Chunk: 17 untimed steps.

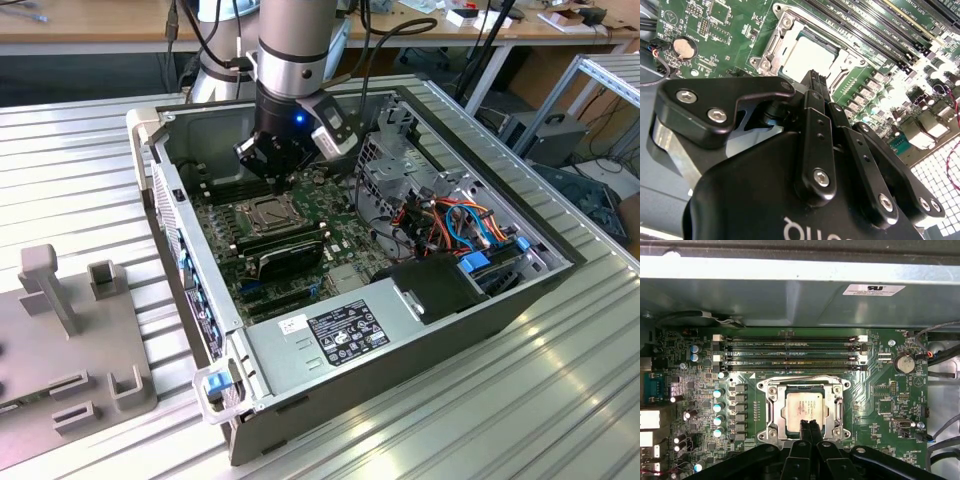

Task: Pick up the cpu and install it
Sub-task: 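Install the second cpu locking lever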

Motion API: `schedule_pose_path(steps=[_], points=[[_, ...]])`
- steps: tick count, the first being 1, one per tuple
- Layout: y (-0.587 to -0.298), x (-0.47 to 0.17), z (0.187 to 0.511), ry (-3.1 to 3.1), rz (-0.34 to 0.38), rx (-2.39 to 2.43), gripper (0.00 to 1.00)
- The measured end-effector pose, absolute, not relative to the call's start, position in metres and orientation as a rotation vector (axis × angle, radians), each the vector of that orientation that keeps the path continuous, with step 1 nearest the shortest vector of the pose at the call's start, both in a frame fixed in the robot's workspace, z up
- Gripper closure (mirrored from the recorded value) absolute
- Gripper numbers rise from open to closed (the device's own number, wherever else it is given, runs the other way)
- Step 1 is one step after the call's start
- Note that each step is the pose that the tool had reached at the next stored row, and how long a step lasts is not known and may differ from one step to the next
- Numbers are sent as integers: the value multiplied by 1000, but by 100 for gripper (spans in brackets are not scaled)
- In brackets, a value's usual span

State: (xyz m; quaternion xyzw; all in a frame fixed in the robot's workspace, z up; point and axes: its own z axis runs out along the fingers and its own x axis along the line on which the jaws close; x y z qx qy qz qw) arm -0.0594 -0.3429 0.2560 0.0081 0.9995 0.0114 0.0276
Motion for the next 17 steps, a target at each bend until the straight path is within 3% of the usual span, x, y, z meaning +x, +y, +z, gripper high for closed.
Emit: schedule_pose_path(steps=[17], points=[[-347, -59, 257, 3086, 43, 25, 89]])
